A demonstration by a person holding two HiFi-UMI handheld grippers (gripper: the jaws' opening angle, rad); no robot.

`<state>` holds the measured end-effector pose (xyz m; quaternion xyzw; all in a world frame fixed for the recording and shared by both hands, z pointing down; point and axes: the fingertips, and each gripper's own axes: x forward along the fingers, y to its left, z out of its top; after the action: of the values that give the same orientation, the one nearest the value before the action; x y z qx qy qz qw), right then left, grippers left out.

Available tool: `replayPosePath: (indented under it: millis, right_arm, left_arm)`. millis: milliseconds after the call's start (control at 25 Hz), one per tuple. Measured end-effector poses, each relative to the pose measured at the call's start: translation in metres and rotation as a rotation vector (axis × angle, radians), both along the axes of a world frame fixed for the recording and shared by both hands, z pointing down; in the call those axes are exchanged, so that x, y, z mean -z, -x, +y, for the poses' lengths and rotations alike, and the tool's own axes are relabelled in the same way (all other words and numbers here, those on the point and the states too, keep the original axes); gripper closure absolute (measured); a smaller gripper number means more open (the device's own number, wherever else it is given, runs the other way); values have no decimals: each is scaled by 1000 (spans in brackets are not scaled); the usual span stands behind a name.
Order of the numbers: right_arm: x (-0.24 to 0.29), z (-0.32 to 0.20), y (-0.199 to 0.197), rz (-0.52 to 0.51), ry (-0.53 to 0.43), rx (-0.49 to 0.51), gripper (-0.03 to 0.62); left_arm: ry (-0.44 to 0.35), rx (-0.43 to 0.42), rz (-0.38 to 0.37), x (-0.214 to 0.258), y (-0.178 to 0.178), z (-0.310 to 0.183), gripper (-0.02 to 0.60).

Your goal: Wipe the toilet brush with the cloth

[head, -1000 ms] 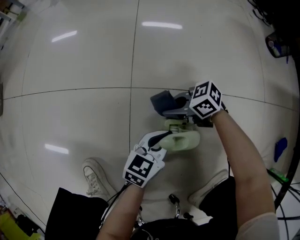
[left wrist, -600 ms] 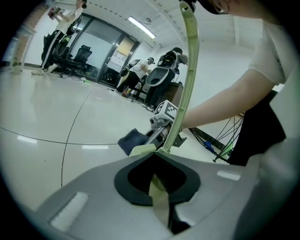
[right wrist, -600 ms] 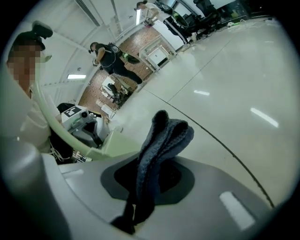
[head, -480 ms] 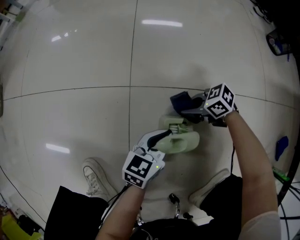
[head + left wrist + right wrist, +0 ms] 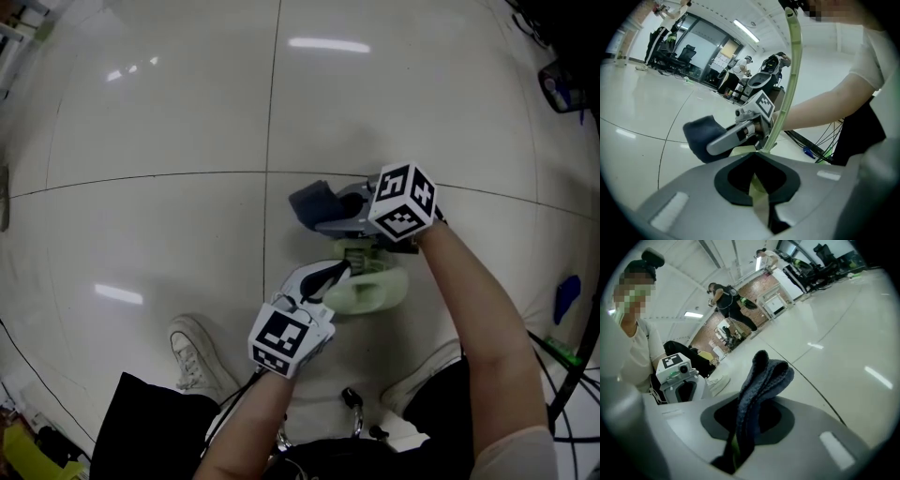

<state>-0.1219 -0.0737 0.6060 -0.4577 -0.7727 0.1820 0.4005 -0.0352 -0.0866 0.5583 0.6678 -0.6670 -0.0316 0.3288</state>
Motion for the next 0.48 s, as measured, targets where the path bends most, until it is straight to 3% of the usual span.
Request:
replayPosePath:
  millis: [240,480]
  right_arm:
    - [-36,-58,-32,144,-76,-114,528]
    - [-25,-97,-68,131,-213,-227,528]
  left_arm:
    - [-4,-5,1,-1,1,-1,575]
    - [25,-35,29,-4,2,3,575]
